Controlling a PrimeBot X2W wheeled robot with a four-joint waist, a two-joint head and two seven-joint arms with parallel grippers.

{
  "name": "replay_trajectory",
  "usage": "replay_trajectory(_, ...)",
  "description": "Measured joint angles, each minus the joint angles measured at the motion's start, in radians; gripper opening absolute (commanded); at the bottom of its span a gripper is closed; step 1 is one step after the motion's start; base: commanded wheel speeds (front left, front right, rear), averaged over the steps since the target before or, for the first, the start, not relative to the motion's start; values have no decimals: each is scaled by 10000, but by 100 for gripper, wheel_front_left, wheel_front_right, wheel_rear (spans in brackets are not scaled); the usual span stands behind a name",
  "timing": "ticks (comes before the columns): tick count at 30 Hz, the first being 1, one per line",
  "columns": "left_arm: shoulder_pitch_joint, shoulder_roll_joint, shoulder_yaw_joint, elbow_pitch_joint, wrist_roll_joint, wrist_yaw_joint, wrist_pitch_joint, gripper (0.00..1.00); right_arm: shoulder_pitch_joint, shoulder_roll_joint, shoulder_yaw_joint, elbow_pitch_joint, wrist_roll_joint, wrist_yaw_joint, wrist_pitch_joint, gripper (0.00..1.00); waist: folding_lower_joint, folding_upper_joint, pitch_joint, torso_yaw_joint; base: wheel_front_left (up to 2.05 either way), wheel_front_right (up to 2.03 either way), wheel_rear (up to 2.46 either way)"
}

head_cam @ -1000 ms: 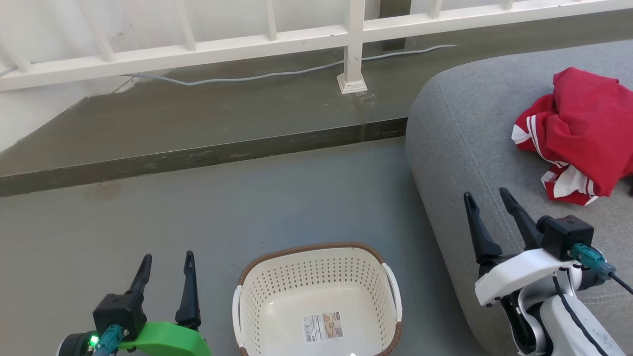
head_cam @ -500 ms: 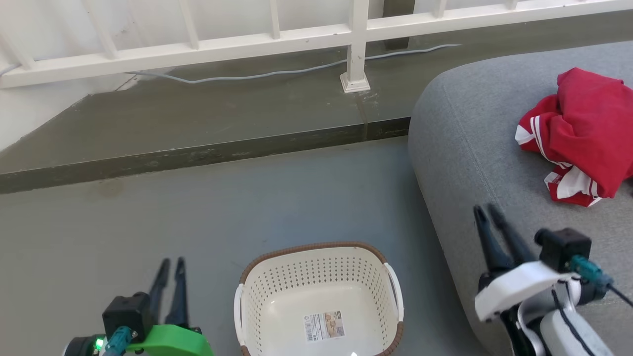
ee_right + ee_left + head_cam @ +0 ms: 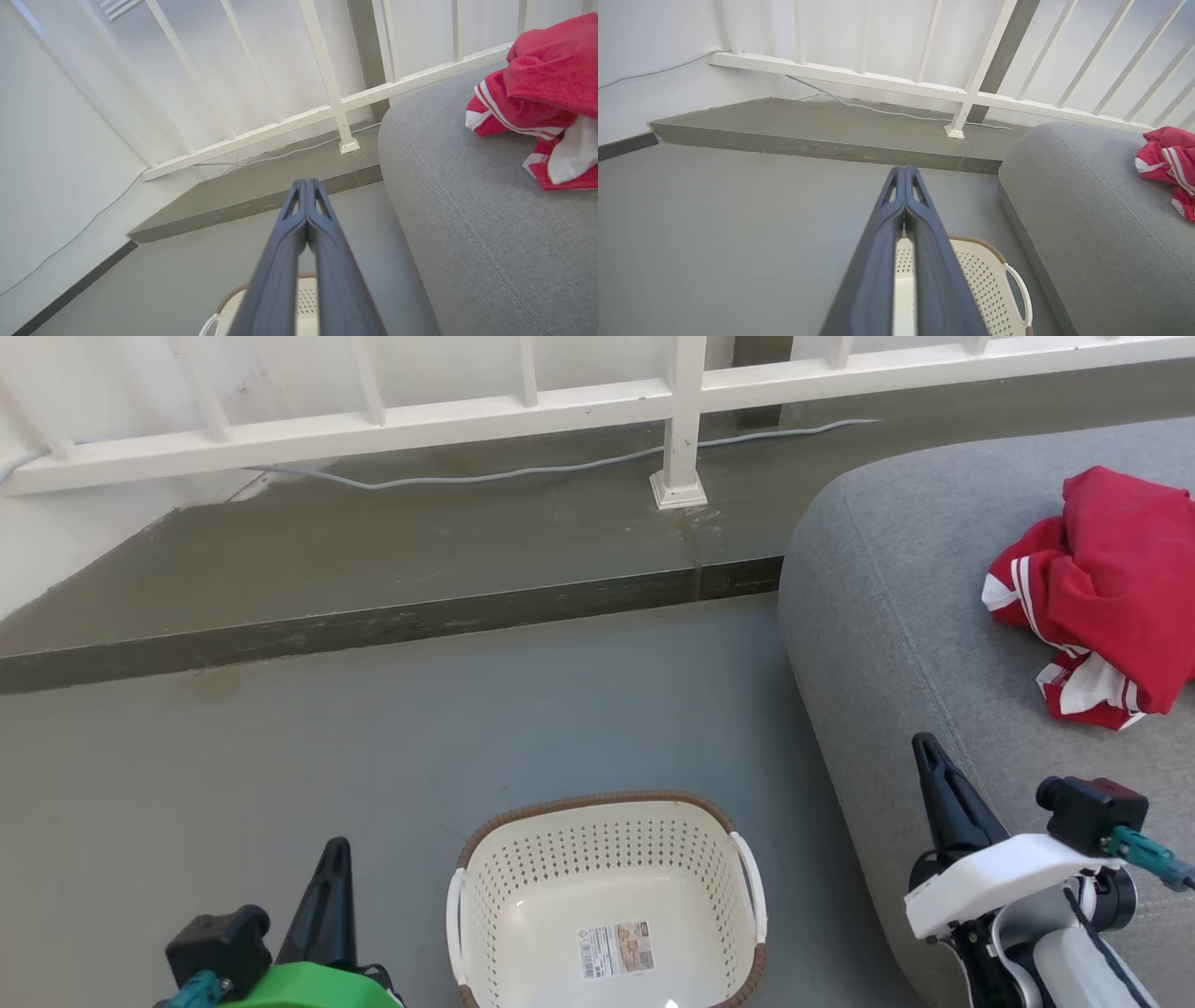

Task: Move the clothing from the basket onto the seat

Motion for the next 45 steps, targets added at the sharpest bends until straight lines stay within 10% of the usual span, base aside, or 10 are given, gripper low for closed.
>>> replay_trajectory(45,-782,132,1104,1421,-6713,-978,426,0,-290,326,-1613,765,5983,702,999,0,0,0,1,336,0,0,0)
